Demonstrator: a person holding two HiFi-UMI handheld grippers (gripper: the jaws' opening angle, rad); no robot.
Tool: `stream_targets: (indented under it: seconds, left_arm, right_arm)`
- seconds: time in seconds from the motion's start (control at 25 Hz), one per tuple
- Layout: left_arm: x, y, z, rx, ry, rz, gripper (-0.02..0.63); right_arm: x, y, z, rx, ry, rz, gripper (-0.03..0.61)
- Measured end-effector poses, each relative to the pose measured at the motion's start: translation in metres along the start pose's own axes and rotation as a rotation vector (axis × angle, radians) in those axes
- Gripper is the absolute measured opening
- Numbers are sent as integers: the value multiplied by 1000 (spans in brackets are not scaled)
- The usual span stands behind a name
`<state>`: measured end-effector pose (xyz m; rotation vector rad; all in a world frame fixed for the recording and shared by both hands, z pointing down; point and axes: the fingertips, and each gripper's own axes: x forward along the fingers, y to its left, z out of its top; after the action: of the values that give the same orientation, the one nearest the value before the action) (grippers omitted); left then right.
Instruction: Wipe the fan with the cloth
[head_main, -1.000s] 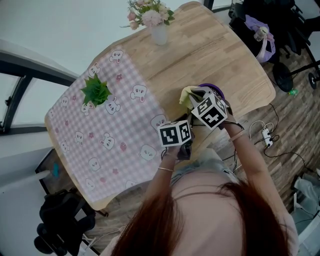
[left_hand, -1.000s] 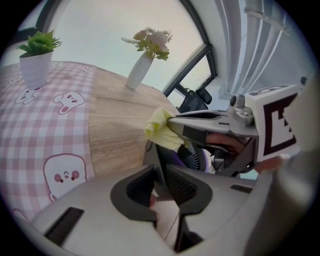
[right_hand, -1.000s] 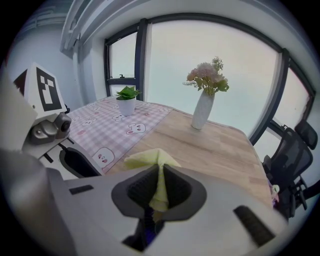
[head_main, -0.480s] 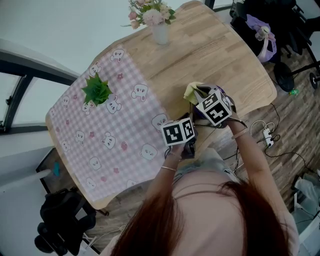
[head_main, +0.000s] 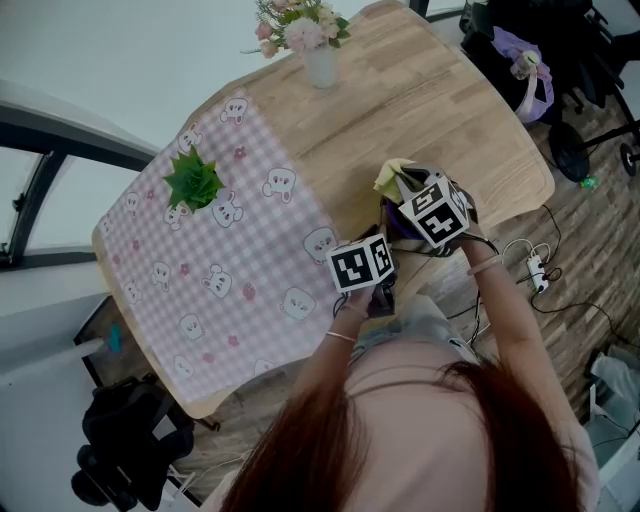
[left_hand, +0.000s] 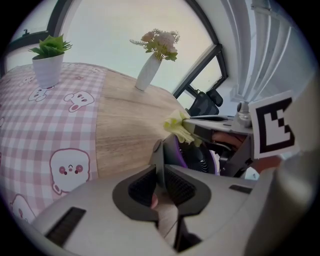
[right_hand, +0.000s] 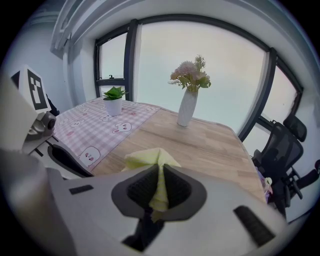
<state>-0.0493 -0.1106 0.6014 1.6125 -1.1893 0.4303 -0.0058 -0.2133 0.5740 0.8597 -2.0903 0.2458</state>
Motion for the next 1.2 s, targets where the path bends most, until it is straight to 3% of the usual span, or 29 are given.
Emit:
stream_targets:
  seconds: [1.2]
  left_arm:
    - [-1, -1, 0, -37, -15, 11, 51]
  right_arm:
    - [-20, -37, -33, 92, 21, -96, 26]
